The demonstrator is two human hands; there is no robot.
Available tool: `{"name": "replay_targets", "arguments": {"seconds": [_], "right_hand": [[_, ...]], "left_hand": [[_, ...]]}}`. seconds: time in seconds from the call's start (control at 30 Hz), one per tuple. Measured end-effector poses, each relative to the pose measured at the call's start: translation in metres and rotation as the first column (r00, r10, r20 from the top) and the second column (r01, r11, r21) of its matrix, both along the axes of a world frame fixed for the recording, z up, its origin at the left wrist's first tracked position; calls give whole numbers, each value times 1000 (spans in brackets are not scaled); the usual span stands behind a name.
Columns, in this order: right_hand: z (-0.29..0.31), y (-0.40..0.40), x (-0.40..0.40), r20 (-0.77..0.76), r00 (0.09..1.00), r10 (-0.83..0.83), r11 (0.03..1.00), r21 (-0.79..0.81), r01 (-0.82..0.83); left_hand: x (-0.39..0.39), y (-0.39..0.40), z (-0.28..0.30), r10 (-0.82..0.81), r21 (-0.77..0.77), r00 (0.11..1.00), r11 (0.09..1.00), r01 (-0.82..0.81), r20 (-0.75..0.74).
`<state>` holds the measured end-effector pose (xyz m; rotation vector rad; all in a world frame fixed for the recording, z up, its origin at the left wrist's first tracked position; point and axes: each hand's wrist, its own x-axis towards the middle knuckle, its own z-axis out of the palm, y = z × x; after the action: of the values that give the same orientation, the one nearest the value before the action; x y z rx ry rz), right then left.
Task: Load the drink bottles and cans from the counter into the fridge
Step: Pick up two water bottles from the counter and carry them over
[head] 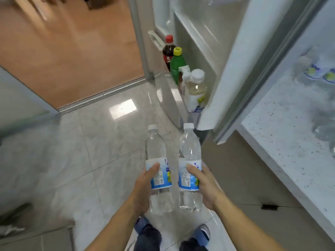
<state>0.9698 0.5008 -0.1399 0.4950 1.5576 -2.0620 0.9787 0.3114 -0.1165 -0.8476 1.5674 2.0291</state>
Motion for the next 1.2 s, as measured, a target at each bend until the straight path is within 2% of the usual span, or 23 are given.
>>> {"name": "replay_targets", "arguments": {"seconds": [0.3,0.53,0.67,0.87,1.2], "right_hand": [[12,-174,-69,-29,994,108,991,76,-106],[14,-253,-116,-3,992,127,989,78,-127],[8,-279,-162,-6,988,155,985,78,-154],[-4,-308,-261,2,997,78,995,54,-78],[17,-312,-429,-33,997,-75,996,35,76]], "left_hand": [[-37,-176,20,153,-33,982,987,-157,-109],[-78,-252,20,244,-28,961,968,-250,-129],[-124,-276,13,219,-59,966,972,-229,-138],[-230,-304,13,123,-126,971,980,-151,-207],[-425,-315,25,-56,-178,972,984,14,-228]]}}
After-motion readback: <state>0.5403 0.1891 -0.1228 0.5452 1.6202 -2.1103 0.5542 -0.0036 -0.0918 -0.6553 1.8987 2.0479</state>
